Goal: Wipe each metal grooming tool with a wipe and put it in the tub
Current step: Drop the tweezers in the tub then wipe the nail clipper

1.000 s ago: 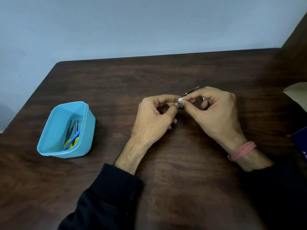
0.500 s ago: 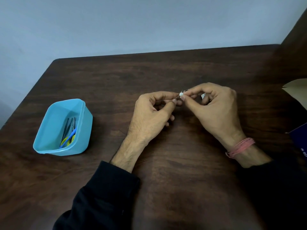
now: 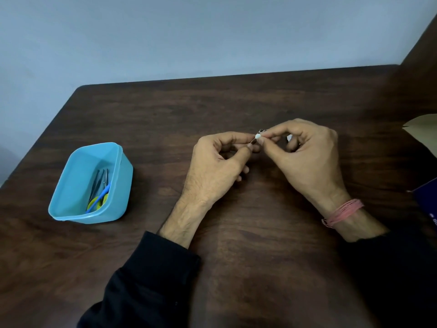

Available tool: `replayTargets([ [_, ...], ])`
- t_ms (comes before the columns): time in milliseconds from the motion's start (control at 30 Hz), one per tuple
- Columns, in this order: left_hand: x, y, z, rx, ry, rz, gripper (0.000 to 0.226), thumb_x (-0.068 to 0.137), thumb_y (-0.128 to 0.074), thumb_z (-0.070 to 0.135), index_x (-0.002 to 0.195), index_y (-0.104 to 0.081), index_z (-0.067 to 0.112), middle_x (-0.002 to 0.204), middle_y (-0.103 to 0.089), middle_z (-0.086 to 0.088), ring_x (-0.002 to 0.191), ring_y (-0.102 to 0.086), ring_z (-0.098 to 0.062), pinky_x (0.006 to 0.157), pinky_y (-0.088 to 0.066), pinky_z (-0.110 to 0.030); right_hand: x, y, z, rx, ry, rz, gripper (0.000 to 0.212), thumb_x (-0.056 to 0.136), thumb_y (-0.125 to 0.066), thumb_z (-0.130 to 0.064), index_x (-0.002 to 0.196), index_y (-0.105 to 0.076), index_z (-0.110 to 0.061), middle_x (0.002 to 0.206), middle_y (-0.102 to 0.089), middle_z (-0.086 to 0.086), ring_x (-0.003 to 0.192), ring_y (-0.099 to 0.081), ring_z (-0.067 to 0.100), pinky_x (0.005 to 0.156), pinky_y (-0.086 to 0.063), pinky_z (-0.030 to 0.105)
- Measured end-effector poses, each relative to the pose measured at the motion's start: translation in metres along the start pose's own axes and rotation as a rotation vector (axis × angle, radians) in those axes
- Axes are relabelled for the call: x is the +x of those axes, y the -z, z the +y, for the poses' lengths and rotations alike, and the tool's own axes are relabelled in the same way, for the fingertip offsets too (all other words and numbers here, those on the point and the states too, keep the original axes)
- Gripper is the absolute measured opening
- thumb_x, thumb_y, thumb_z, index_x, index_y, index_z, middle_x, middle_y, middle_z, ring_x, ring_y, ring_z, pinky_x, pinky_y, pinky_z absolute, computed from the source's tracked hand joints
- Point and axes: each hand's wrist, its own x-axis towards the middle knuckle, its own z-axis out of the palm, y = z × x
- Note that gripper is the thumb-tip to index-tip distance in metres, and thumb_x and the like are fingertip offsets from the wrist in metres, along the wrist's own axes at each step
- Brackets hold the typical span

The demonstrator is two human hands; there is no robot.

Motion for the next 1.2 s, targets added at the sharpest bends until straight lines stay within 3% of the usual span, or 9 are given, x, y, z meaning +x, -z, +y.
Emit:
replayTargets([
  [533,0.0016,-0.0004,-0.0022,-0.053,0.008,0.005,0.013,0.102,-0.081,0.011,0.108,-0.087,0.021,0.091,-0.086,0.002,0.064,-0.070,-0.011,0.051,-0.054,-0.026,-0.0005,0.0014,-0.0047,0.032,-0.022,-0.052,0.010,0.091,-0.090,-0.020,0.095,-0.084,-0.026,0.090,-0.077,-0.011,0.055,-0.058,0.018,0.053,-0.041,0.017],
  [700,0.0015,-0.0003,-0.0012,-0.064,-0.004,0.013,0.013,0.105,-0.078,0.018,0.115,-0.087,0.018,0.099,-0.087,0.003,0.065,-0.071,-0.014,0.052,-0.056,-0.026,-0.0015,0.0019,-0.0065,0.059,-0.039,-0.078,0.008,0.094,-0.088,-0.018,0.097,-0.083,-0.024,0.077,-0.072,-0.027,0.047,-0.054,0.012,0.050,-0.035,0.010],
  [767,0.0018,-0.0005,-0.0018,-0.050,-0.019,0.002,0.015,0.107,-0.076,0.022,0.117,-0.086,0.019,0.105,-0.087,0.005,0.066,-0.071,-0.013,0.053,-0.057,-0.027,-0.0021,0.0018,-0.0070,0.055,-0.044,-0.081,0.007,0.095,-0.088,-0.020,0.097,-0.083,-0.025,0.079,-0.072,-0.028,0.050,-0.059,0.013,0.050,-0.037,0.012],
  [900,0.0016,-0.0009,-0.0026,-0.087,-0.015,0.023,0.012,0.105,-0.078,0.018,0.114,-0.086,0.017,0.100,-0.087,0.001,0.064,-0.069,-0.010,0.051,-0.055,-0.023,-0.0023,0.0015,-0.0071,0.063,-0.036,-0.067,0.007,0.096,-0.088,-0.023,0.098,-0.083,-0.026,0.098,-0.081,-0.014,0.058,-0.067,0.019,0.051,-0.049,0.026],
  [1067,0.0017,-0.0019,-0.0033,-0.128,0.001,0.045,0.011,0.098,-0.086,0.019,0.109,-0.086,0.020,0.094,-0.087,0.000,0.062,-0.068,-0.008,0.050,-0.055,-0.022,-0.0016,0.0022,-0.0044,0.073,-0.034,-0.068,0.006,0.096,-0.087,-0.024,0.099,-0.083,-0.027,0.099,-0.081,-0.013,0.060,-0.068,0.021,0.051,-0.052,0.030],
  [1200,0.0029,0.0000,-0.0042,-0.129,0.006,0.054,0.021,0.096,-0.088,0.020,0.117,-0.085,0.019,0.098,-0.087,0.001,0.063,-0.069,-0.008,0.052,-0.056,-0.023,-0.0006,0.0014,-0.0015,0.095,-0.033,-0.075,0.006,0.098,-0.086,-0.022,0.103,-0.084,-0.025,0.102,-0.081,-0.012,0.062,-0.070,0.023,0.056,-0.059,0.047],
])
